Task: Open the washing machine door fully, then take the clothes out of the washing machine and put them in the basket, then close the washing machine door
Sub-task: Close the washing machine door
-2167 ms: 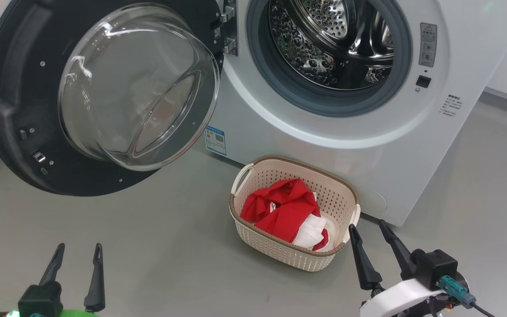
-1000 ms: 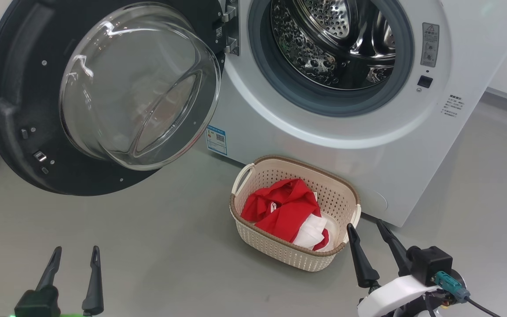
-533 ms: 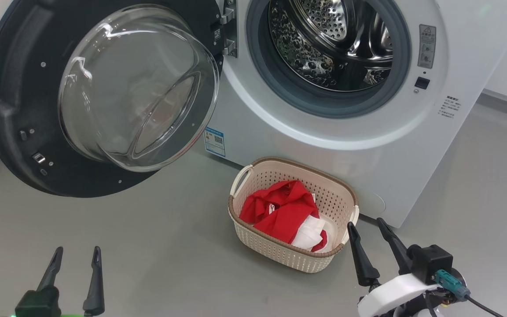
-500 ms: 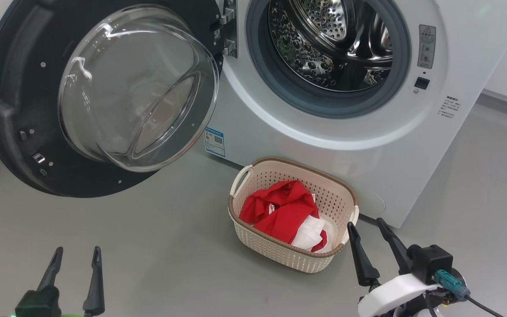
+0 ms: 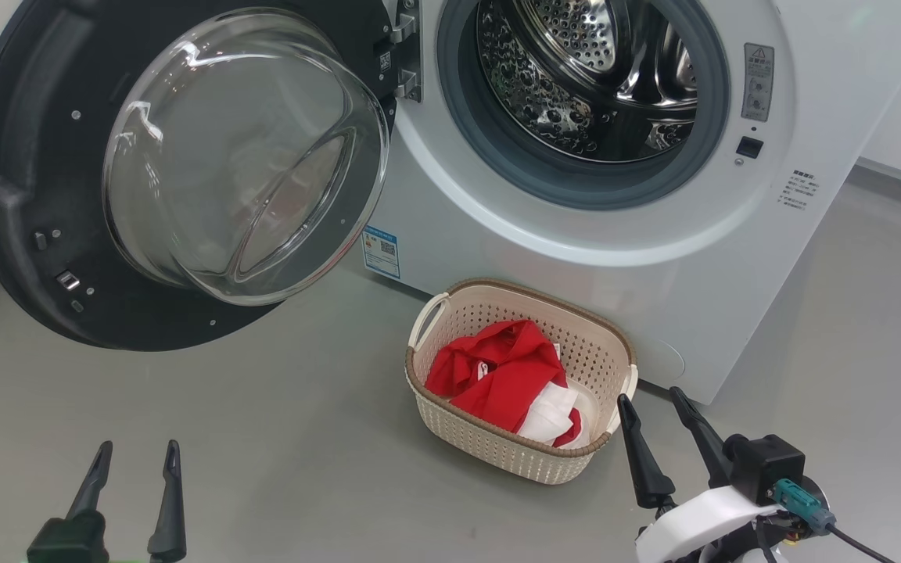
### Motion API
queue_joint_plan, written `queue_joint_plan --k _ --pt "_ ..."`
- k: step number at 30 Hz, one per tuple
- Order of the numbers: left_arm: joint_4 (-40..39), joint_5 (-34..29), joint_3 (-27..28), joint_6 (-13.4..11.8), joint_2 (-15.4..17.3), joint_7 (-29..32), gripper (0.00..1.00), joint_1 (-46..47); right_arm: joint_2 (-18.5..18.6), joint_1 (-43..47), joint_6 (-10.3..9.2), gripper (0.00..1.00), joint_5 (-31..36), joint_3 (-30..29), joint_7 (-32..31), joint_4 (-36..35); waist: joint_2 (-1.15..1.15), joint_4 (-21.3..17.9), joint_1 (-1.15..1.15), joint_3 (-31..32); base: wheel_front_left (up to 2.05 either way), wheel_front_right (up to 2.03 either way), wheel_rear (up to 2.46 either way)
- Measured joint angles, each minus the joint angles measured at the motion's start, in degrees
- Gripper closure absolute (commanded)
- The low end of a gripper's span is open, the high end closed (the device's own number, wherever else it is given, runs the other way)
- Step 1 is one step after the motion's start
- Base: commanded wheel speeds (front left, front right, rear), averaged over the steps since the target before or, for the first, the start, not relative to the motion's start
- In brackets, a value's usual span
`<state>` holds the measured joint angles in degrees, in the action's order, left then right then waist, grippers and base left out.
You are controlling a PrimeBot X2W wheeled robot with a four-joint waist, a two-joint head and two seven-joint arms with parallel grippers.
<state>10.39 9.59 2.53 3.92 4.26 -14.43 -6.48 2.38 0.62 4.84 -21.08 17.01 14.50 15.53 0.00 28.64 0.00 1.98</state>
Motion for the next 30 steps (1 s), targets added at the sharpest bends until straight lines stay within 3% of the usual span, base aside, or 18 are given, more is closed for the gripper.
queue_joint_plan --k 25,26,27,28,30 --pt "0.09 -0.11 0.15 0.48 -0.13 0.00 0.00 -0.02 0.00 0.02 -0.45 0.00 -0.09 0.03 0.00 -0.08 0.00 0.17 0.00 -0.24 0.00 0.00 0.00" --pt "0.08 -0.11 0.18 0.48 -0.13 0.00 0.55 -0.02 0.00 0.02 -0.45 0.00 -0.09 0.03 0.00 -0.09 0.00 0.19 0.00 -0.26 0.00 0.00 0.00" --pt "0.08 -0.11 0.20 0.48 -0.14 0.00 0.93 -0.02 0.00 0.02 -0.45 0.00 -0.09 0.03 0.00 -0.09 0.00 0.20 0.00 -0.28 0.00 0.00 0.00" --pt "0.09 -0.11 0.21 0.48 -0.14 0.00 1.00 -0.02 0.01 0.02 -0.45 0.00 -0.09 0.04 0.00 -0.09 0.00 0.22 0.00 -0.30 0.00 0.00 0.00" --pt "0.09 -0.21 0.21 0.51 -0.14 0.00 1.00 -0.02 0.01 0.02 -0.45 0.00 -0.09 0.07 0.00 -0.09 0.00 0.25 0.00 -0.34 0.00 0.00 0.00"
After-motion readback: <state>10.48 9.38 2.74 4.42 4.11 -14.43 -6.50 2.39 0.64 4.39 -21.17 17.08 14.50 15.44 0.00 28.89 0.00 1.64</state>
